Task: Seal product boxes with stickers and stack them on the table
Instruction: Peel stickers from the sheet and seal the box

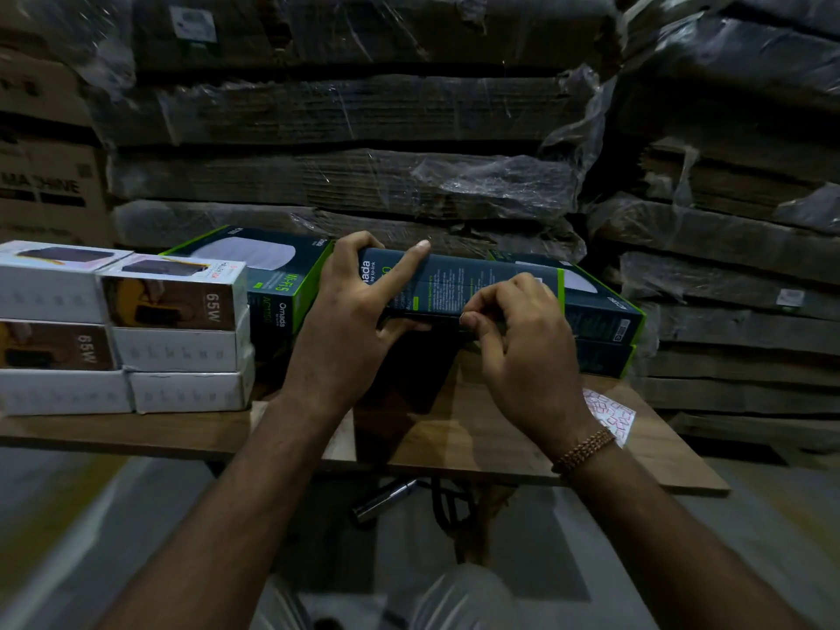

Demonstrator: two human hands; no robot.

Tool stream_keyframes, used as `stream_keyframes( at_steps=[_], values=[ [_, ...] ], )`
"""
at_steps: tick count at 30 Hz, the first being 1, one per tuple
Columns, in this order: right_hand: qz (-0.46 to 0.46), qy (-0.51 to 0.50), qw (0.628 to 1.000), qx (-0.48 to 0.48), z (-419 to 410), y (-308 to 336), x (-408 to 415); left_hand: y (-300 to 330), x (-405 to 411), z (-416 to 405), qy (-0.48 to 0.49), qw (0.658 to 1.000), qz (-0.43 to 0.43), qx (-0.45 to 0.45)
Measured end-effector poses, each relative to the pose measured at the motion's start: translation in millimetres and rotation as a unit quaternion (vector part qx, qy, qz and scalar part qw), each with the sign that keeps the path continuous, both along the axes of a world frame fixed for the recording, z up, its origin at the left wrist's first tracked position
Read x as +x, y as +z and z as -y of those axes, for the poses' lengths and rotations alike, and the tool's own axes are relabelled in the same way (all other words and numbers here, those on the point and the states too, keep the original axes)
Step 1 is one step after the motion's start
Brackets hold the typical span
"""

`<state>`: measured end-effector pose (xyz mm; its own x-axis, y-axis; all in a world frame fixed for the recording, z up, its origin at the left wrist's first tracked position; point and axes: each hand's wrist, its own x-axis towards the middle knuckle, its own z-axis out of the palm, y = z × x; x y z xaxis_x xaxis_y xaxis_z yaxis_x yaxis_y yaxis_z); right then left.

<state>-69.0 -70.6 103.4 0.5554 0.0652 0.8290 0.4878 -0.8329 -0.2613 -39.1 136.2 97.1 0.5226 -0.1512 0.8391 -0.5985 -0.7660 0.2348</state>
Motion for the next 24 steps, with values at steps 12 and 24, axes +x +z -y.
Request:
stream_keyframes(
  at_steps=[12,24],
  values=[
    [0.043,-0.021,0.999,-0.002,-3.3,-7.9,3.3,-0.8,-0.2,0.6,0.01,1.0,0.008,0.009],
    [0.099,0.015,0.994,0.033,-1.6,-15.8,8.8,-0.1,2.4,0.6,0.01,1.0,0.01,0.006]
  ],
)
